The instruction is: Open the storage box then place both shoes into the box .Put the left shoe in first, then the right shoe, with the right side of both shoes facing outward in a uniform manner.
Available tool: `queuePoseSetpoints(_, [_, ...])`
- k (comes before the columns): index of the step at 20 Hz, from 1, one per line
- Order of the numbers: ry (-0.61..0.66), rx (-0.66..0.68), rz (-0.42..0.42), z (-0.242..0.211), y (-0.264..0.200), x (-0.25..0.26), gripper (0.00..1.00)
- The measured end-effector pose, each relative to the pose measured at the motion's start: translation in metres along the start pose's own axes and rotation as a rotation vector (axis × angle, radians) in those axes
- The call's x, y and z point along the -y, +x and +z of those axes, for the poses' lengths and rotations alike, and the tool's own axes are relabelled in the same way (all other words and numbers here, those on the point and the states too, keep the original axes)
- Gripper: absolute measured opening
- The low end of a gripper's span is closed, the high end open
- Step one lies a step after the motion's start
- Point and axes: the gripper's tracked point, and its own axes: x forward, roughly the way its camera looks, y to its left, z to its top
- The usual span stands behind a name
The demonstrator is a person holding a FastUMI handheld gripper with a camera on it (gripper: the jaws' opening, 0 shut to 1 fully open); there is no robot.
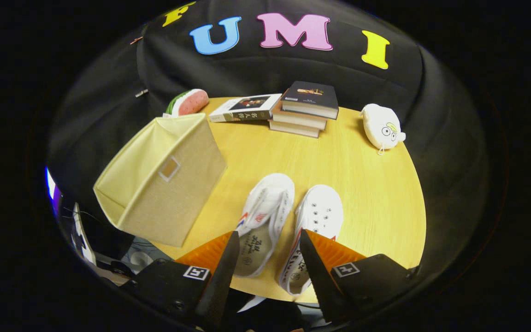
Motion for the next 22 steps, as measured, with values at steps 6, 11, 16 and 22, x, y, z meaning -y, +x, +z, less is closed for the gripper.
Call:
queuePoseSetpoints(6, [0.014, -0.046, -0.018, -0.021, 0.052, 0.003, 0.68])
queuePoseSetpoints(11, [0.072, -0.064, -0.096, -0.023, 0.092, 0.012, 0.53])
queuePoseSetpoints(16, [0.273, -0.099, -0.159, -0.024, 0.103, 0.014, 0.17])
queuePoseSetpoints(22, [0.448, -0.143, -0.104, -0.017, 0.085, 0.009, 0.06])
